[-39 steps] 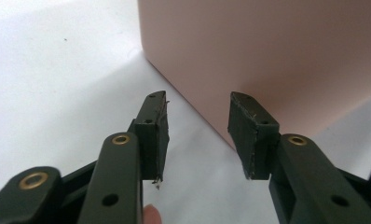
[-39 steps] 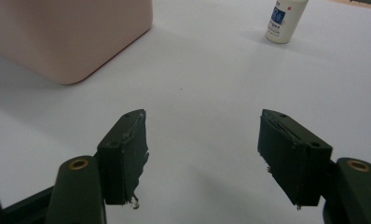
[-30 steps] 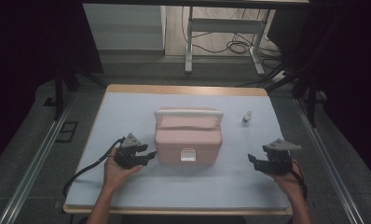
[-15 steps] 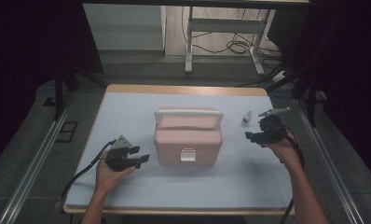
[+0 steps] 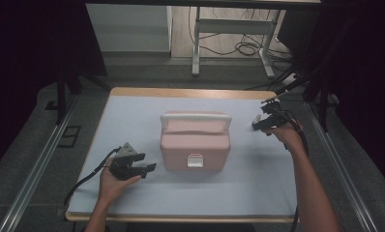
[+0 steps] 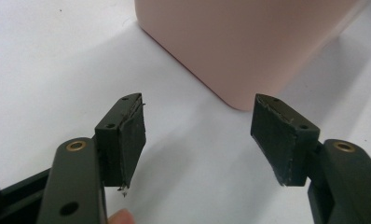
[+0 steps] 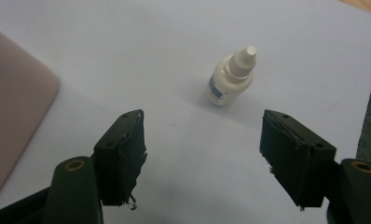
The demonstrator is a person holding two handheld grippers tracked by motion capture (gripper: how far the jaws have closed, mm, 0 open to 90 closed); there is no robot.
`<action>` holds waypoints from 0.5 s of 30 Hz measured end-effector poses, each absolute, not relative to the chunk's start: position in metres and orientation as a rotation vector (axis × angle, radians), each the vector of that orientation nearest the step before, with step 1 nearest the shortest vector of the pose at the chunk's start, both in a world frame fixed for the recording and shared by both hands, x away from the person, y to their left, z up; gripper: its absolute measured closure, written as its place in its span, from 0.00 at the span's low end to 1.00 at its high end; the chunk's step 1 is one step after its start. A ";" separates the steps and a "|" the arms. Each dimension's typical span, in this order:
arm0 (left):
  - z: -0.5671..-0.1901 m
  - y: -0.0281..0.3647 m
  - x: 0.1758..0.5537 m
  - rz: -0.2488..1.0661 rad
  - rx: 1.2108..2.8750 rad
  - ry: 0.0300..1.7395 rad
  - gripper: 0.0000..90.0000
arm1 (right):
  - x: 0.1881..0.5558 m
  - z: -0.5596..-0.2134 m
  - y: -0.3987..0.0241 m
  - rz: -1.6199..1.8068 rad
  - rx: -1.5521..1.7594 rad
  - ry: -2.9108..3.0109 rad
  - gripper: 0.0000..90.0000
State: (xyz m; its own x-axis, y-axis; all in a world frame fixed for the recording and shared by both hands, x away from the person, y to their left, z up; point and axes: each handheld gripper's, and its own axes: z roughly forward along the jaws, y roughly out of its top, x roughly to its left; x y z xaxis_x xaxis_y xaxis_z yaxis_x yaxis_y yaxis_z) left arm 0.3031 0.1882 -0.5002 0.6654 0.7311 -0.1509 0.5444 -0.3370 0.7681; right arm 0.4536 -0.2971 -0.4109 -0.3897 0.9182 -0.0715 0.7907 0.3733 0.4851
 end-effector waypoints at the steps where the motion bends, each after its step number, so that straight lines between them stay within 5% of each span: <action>1: -0.500 0.188 0.303 0.276 2.025 0.984 0.39 | 0.458 -0.413 -0.298 0.526 1.508 2.304 0.36; 15: -0.501 0.187 0.304 0.270 2.033 0.983 0.40 | 0.507 -0.432 -0.301 0.511 1.625 2.282 0.45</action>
State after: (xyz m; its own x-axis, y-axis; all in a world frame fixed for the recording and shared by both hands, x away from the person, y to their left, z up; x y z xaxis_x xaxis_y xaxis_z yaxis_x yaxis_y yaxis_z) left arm 0.3036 0.1871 -0.5014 0.6692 0.7268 -0.1550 0.5458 -0.3391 0.7662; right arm 0.5072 -0.3007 -0.4323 -0.3201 0.9469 -0.0315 0.8429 0.2998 0.4468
